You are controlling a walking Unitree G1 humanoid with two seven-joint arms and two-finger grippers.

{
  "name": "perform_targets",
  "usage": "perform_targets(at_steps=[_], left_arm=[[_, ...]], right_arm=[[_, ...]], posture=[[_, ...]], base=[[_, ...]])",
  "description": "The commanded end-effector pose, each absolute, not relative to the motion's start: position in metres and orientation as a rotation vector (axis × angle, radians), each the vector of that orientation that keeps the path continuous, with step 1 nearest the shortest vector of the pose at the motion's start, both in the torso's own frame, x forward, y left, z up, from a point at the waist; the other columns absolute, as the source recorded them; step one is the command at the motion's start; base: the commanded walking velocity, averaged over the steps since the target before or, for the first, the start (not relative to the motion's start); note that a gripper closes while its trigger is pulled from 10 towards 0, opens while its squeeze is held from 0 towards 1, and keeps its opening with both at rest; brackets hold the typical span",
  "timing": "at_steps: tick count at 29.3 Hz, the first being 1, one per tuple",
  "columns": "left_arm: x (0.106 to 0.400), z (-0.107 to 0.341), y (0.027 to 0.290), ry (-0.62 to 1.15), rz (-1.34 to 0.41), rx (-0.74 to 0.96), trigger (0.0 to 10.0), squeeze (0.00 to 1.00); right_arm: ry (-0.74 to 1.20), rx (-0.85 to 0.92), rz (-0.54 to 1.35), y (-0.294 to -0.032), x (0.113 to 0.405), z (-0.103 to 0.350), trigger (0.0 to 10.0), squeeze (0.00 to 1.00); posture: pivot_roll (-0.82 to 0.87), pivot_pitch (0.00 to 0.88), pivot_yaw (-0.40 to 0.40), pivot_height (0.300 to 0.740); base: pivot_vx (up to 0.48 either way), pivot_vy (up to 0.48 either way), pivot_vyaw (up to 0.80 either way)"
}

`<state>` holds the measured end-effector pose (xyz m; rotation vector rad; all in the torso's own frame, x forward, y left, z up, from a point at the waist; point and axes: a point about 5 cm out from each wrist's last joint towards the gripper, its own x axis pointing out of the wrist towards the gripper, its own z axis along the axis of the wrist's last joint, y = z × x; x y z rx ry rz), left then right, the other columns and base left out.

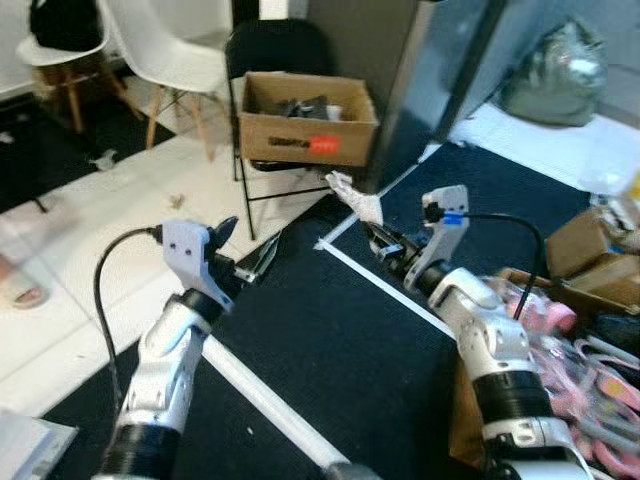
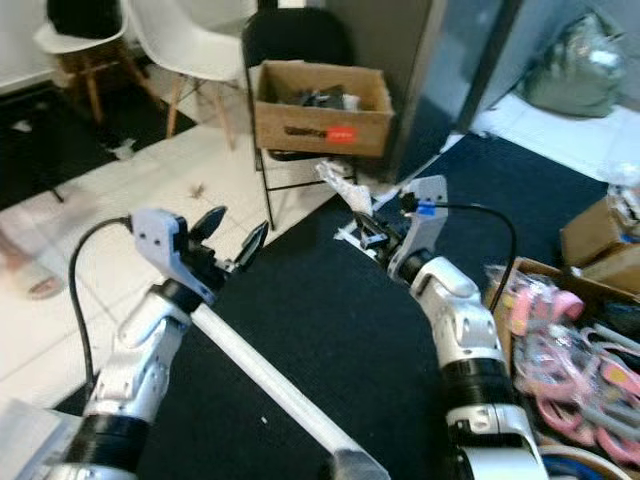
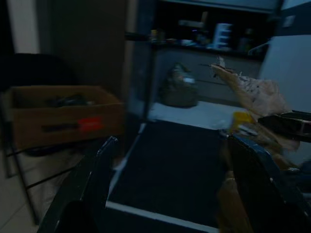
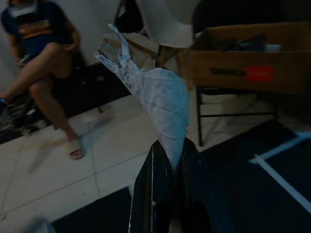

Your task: Picking trash to rubbish bin

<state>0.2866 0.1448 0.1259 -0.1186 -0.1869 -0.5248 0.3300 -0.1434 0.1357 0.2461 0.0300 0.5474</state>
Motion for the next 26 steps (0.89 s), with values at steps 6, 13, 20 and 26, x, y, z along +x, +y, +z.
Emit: perform_targets(at_steps=[6, 13, 20, 26], left_arm=[[0.285, 0.123, 0.143, -0.177, -0.566, -0.15, 10.0, 0.0], [0.284, 0.122, 0.142, -0.173, -0.582, -0.165, 10.0, 0.0], [0.283, 0.119, 0.144, -0.176, -0.583, -0.175, 10.0, 0.0], [0.279, 0.112, 0.147, -0.162, -0.567, -0.181, 10.0, 0.0]], right_arm=[[0.023, 0.249, 0.55, -0.143, 0.329, 0.135, 10.0, 0.0], [0.024, 0.247, 0.555, -0.143, 0.328, 0.134, 10.0, 0.0], [0.004, 0.236, 0.59, -0.142, 0.325, 0.133, 10.0, 0.0], [-0.021, 0.246, 0.691, -0.14, 0.315, 0.132, 10.0, 0.0]], posture=[[0.03, 0.0, -0.05, 0.74], [0.03, 0.0, -0.052, 0.74], [0.04, 0.0, -0.052, 0.74], [0.04, 0.0, -0.052, 0.74]], base=[[0.0, 0.0, -0.26], [0.206, 0.0, 0.0], [0.386, 0.0, 0.0], [0.32, 0.0, 0.0]])
